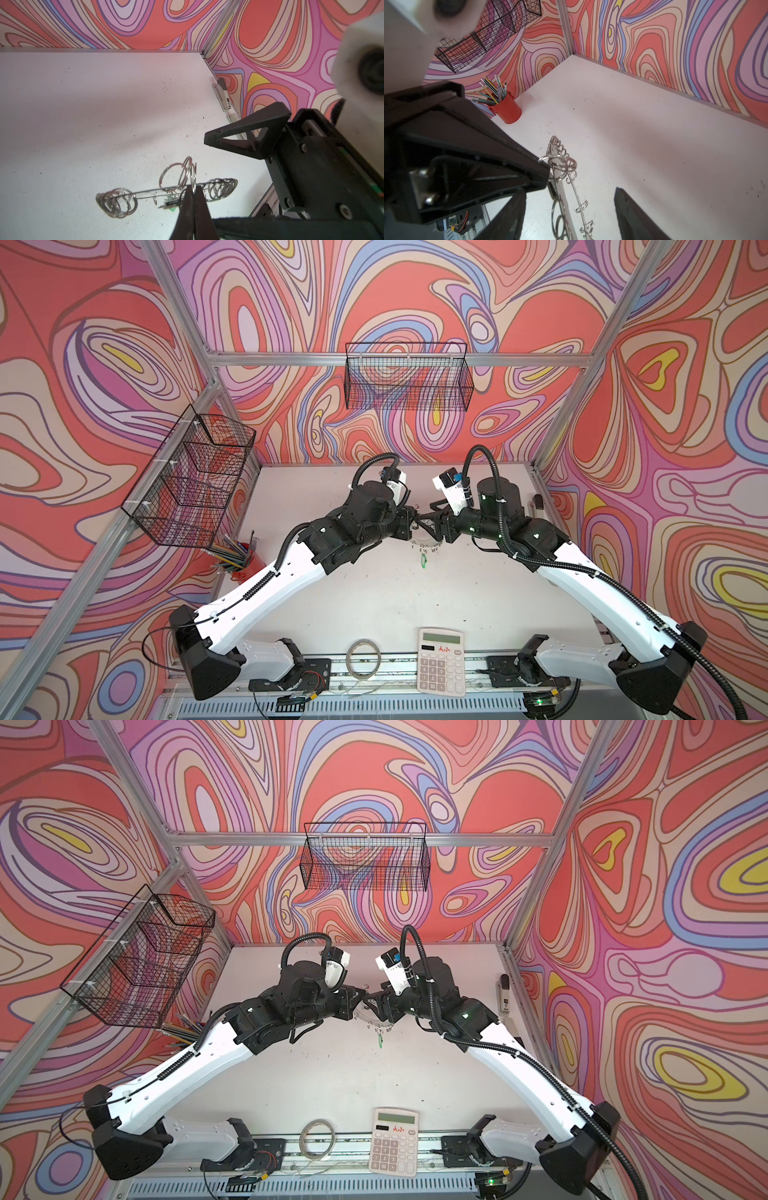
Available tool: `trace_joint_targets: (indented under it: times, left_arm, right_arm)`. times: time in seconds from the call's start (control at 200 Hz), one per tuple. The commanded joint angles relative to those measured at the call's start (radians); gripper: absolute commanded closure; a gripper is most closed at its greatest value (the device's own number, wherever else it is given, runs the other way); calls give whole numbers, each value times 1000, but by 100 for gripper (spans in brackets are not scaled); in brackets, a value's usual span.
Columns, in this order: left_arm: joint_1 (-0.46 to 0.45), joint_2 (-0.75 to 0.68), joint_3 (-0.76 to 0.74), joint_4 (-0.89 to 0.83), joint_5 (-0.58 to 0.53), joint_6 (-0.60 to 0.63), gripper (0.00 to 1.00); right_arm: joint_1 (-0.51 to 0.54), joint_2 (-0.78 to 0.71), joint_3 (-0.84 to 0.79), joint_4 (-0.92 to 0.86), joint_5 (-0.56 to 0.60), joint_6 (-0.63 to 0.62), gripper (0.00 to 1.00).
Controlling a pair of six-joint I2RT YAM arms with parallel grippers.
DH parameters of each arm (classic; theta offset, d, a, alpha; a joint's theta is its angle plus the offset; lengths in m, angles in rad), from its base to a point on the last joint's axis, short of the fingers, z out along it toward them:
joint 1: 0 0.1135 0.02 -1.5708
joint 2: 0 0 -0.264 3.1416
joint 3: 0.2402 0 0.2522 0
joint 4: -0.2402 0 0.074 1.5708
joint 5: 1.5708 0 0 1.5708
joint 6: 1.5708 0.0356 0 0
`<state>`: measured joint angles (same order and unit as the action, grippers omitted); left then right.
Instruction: Put the keys on the keyring
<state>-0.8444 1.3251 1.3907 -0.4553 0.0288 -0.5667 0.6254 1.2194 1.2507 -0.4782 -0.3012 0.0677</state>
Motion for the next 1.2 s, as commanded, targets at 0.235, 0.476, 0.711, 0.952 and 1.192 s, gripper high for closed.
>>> trace_joint_targets:
  times: [0.235, 0.476, 0.711, 0.952, 1.192]
  left_arm:
    - [-6, 1, 58, -11, 20, -21, 100]
    - [-5, 5, 65, -21, 25, -20, 100]
    - [-7, 11, 76, -17, 53, -30, 100]
    - [-6, 2, 82, -15, 54, -38, 100]
    - [-6, 6, 91, -26, 76, -43, 100]
  right_arm:
    - [13, 27, -3, -51, -46, -139, 30]
    - [11, -21, -34, -53, -13, -143, 29]
    - [18, 16, -9, 34, -49, -126, 29]
    - [34, 59, 16, 42, -17, -142, 35]
    - [35, 29, -10, 95, 25, -116, 62]
